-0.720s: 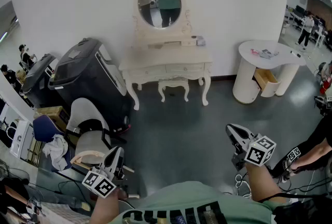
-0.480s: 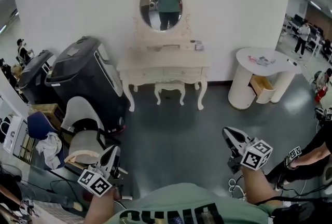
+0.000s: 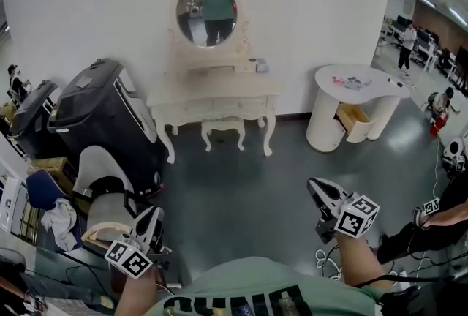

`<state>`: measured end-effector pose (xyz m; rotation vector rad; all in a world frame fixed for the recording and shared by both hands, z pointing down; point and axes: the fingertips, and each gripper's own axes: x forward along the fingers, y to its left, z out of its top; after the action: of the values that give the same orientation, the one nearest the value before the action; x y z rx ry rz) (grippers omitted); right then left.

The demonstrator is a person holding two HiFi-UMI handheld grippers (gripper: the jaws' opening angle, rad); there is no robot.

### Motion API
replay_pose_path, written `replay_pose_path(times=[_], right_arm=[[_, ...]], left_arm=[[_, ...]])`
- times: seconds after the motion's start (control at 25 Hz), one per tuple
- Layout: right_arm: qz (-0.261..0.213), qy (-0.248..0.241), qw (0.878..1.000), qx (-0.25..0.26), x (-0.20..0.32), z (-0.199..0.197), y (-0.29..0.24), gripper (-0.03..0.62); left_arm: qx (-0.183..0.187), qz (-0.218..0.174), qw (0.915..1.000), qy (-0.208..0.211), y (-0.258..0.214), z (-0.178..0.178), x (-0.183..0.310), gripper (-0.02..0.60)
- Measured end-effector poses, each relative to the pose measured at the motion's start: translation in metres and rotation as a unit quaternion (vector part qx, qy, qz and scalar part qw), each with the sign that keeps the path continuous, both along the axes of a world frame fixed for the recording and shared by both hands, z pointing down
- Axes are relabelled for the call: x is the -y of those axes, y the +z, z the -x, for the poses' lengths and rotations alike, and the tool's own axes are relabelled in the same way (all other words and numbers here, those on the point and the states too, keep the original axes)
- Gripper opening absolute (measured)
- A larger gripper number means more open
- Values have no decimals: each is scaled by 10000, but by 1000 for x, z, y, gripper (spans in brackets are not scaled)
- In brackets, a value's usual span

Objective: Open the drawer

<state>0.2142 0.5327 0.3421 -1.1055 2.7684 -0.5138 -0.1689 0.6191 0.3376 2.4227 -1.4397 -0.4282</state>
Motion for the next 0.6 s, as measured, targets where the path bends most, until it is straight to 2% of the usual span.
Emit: replay_pose_path(times=[0.28,0.6], right_arm=[[-83,-5,9998,198,9,-29,-5,11],[-253,-347,9990,122,25,-62,-13,11]], left_arm=[[44,-71,9998,156,-2,-33,25,8],[61,-66,9999,72,-11,-83,42,8]])
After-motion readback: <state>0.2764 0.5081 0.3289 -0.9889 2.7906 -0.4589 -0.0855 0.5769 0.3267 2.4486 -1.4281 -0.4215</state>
